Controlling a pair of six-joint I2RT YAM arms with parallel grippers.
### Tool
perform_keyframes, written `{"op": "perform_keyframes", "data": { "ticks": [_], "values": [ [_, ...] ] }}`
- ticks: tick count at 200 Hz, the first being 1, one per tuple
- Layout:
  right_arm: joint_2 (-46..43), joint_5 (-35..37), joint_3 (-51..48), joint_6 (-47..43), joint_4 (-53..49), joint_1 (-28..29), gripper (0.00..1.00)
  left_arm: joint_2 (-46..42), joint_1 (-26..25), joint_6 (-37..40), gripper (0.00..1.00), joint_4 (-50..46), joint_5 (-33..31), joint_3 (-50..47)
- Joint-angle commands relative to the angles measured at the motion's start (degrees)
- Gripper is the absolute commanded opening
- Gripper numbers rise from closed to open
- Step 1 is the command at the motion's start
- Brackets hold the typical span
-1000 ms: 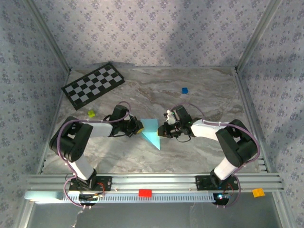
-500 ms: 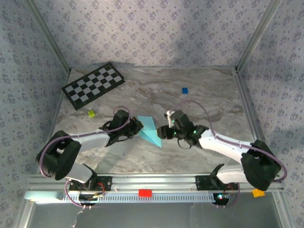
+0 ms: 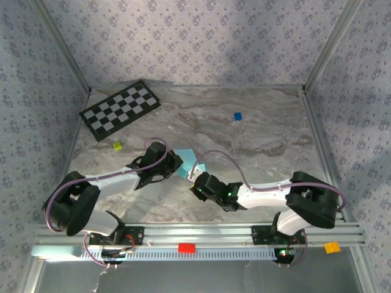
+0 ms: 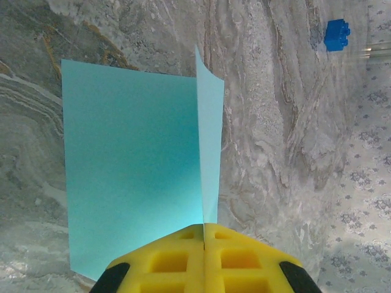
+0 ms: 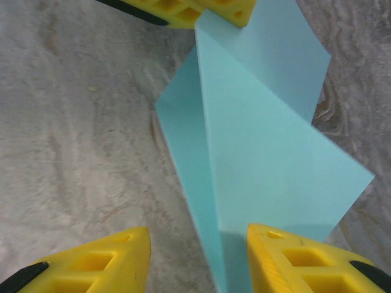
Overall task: Fold a paper plane with a square sheet of paper (pick it up from the middle)
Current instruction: Fourth fold the wing at the center of the table.
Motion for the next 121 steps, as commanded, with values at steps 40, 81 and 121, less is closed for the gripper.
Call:
{"op": "perform_keyframes", "data": {
  "ticks": [40,81,121],
  "values": [
    [5.1,3.8,2.9,-4.9,3.8,-1.4,0.39,3.1,-0.3,1.7,0.04,-1.9,3.1,4.2],
    [5.5,3.5,2.5,-3.5,3.0,-1.9,0.32,4.2,-0.3,2.0,0.04,-2.4,3.4,5.1],
    [6.4,2.7,2.4,-2.2,3.1,-2.1,0.29,4.3,-0.3,2.1,0.04,-2.8,3.3,5.4]
  ]
}}
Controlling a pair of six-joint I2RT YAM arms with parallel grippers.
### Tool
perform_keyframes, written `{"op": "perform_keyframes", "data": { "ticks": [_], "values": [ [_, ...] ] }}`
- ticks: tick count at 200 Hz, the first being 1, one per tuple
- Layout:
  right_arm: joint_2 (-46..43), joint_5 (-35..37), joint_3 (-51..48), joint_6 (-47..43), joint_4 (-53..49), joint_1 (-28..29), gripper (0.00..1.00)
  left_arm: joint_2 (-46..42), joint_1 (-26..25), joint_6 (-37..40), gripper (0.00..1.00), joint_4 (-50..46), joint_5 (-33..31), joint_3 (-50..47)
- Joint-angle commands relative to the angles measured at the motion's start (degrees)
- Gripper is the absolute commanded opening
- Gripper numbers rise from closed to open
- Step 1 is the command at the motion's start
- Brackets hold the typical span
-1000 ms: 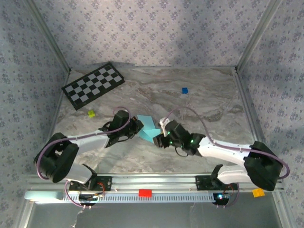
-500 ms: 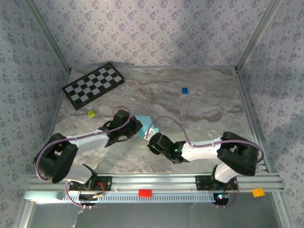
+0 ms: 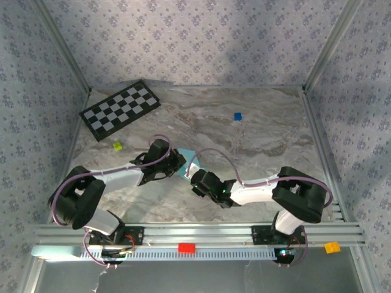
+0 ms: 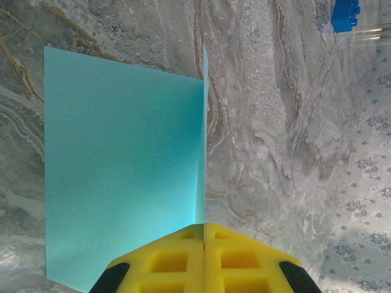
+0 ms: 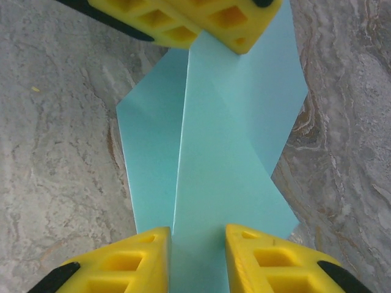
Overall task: Fold a paper plane with a square sheet of paper (pick it up from the middle)
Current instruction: Fourth fold the wing at the center of the table.
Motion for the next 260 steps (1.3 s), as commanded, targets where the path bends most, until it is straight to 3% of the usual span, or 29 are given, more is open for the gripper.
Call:
{"op": "perform_keyframes", "data": {
  "ticks": [1,102,217,260],
  "values": [
    [1.2,0.4,0.6,1.5,0.7,-0.2,0.29,0.5,-0.2,0.7,0.04,-1.5,0.8,2.0],
    [1.7,0.6,-0.4,4.2,1.8,-0.3,0.19,0.9,-0.2,0.9,0.04,-2.5,0.7,2.6],
    [1.7,0.1,-2.1,5.4,3.5,-0.7,0.19,1.2,-0.3,0.9,0.04,-2.8,0.7,3.0],
    [1.5,-0.5,-2.2,5.5,4.2,-1.0,0.12,1.2,-0.2,0.9,0.04,-2.8,0.7,3.1]
  ]
}}
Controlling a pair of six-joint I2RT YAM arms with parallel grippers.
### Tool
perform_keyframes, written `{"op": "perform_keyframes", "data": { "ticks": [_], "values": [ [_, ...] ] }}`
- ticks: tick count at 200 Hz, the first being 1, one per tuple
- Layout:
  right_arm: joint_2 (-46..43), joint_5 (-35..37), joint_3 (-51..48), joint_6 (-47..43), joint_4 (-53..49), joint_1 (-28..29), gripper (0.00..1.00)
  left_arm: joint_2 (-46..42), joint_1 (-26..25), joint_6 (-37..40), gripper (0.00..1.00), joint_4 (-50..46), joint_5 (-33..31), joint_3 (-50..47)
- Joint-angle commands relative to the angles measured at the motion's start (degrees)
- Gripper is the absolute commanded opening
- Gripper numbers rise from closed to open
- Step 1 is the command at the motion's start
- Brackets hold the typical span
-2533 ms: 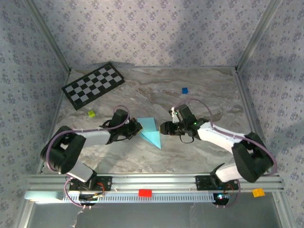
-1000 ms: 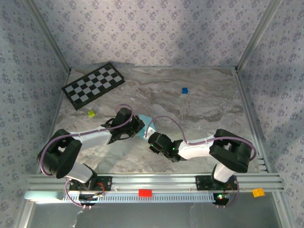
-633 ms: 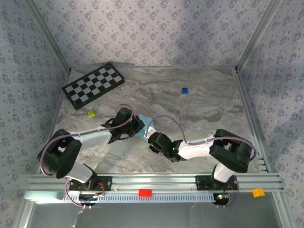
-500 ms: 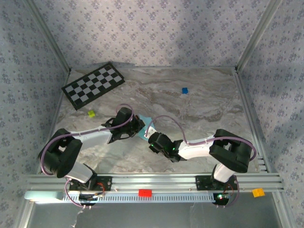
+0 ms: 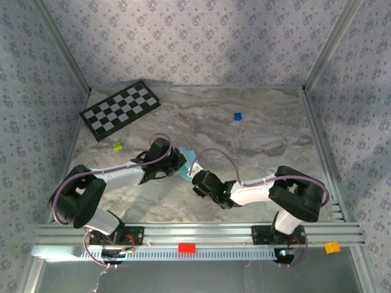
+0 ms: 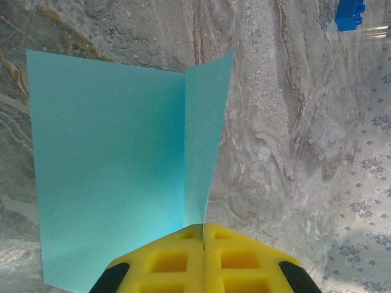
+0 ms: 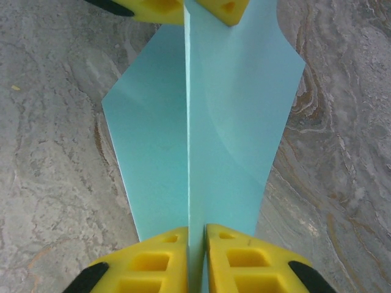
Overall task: Fold a paper plane with a square sheet of paper (pick it up from the middle)
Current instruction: Fourth fold the wing at the center of the table.
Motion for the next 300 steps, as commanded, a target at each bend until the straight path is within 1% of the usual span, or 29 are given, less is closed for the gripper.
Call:
{"op": "perform_keyframes", "data": {
  "ticks": [1,12,29,43,54,65,78,91,99,118,145,167,182,201,234,257,300],
  "values": [
    [0.4,-0.3,-0.5,1.2,1.3,-0.5,0.12,0.5,-0.2,0.3,0.04,-1.1,0.7,1.6],
    [0.4,-0.4,-0.5,1.4,1.4,-0.6,0.09,0.6,-0.2,0.3,0.04,-1.2,0.7,1.6],
    [0.4,-0.9,-0.6,1.7,1.4,-0.8,0.05,0.5,-0.2,0.3,0.08,-1.8,0.6,1.8],
    [0.6,-1.6,-0.6,2.2,1.6,-1.0,0.03,0.2,-0.2,0.4,0.15,-2.5,0.2,1.9],
    [0.9,-2.2,-0.6,2.9,1.8,-1.3,0.01,-0.3,-0.2,0.4,0.24,-3.0,-0.1,1.9],
    [1.2,-3.0,-0.5,3.8,2.1,-1.6,0.01,-1.2,-0.2,0.7,0.3,-3.9,-0.6,1.8],
    [1.6,-4.3,-0.6,4.9,2.2,-2.2,0.0,-2.6,-0.2,1.0,0.39,-6.0,-2.1,1.7],
    [2.3,-5.9,-0.6,6.2,2.4,-2.8,0.0,-4.2,-0.2,1.3,0.46,-8.1,-3.5,1.5],
    [2.5,-7.1,-0.6,6.6,2.7,-3.2,0.0,-5.2,-0.2,1.4,0.49,-9.0,-4.2,1.4],
    [3.0,-8.2,-0.5,7.9,3.0,-3.7,0.0,-7.2,-0.2,1.3,0.51,-11.2,-5.8,0.9],
    [3.5,-11.1,-1.0,9.6,3.7,-5.0,0.0,-9.0,-0.1,1.0,0.52,-12.6,-7.3,0.1],
    [3.6,-15.8,-1.5,10.5,4.6,-6.7,0.0,-9.4,-0.1,1.0,0.5,-12.9,-7.3,-0.1],
    [3.5,-20.1,-2.0,12.5,6.1,-8.6,0.0,-9.1,-0.1,1.1,0.46,-12.8,-7.1,-0.1],
    [3.6,-25.3,-2.8,14.7,8.0,-11.0,0.0,-8.8,-0.1,0.9,0.35,-12.6,-6.8,-0.3],
    [4.3,-32.3,-3.2,17.4,9.5,-14.1,0.0,-7.3,-0.1,1.1,0.2,-10.6,-5.4,-0.2],
    [5.2,-37.3,-2.4,19.6,8.8,-16.2,0.0,-5.3,0.0,1.6,0.16,-9.7,-3.9,0.5],
    [8.2,-48.0,0.9,25.6,5.6,-20.8,0.0,-1.0,-0.1,2.9,0.14,-8.5,-0.6,2.4]
  ]
}}
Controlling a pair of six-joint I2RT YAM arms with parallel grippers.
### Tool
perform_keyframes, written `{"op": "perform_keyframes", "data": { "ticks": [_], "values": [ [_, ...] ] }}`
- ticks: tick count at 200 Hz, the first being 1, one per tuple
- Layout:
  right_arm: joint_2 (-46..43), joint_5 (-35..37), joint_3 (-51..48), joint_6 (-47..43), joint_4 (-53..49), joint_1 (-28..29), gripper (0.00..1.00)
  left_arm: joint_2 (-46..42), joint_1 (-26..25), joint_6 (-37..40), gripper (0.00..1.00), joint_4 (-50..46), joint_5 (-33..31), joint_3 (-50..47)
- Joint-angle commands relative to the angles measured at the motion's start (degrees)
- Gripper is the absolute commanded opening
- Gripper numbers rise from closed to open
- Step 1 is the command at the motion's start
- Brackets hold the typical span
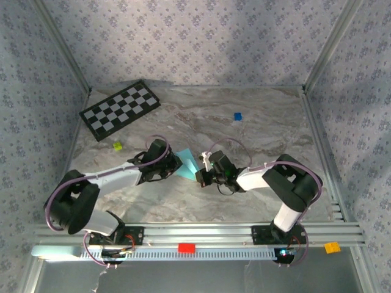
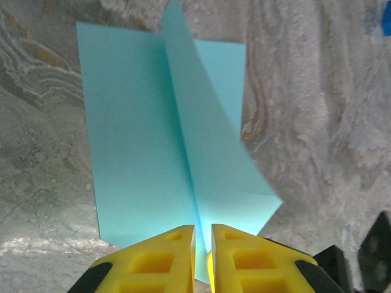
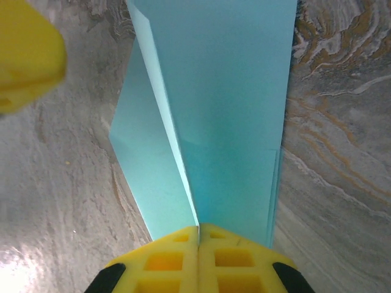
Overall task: Fold a paper plane with a square sheet of paper (pick it up from the middle)
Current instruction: Fourth fold the wing at the center of the table.
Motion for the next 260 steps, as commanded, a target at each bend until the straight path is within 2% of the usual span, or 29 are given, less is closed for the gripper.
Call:
{"op": "perform_keyframes", "data": {
  "ticks": [1,17,97,164,212,260],
  "values": [
    [3.2,-8.6,2.1,5.0,-4.8,-1.9,0.0,2.0,0.0,1.3,0.14,1.5,2.6,2.2],
    [4.3,-11.0,3.1,6.4,-5.5,-2.6,0.0,3.6,0.0,1.2,0.13,2.5,3.6,2.7],
    [5.0,-13.2,4.4,9.5,-8.1,-4.0,0.0,8.8,0.5,1.0,0.1,6.0,5.0,4.8],
    [5.3,-16.0,6.1,13.3,-9.9,-4.1,0.0,9.1,0.4,-0.1,0.09,9.4,5.2,3.2],
    [6.6,-17.6,7.6,15.1,-11.2,-4.4,0.0,10.8,0.7,-0.5,0.07,10.0,4.5,3.4],
    [8.1,-20.0,9.4,16.9,-12.9,-4.7,0.0,10.4,0.8,-1.4,0.06,9.2,0.8,2.4]
  ]
}}
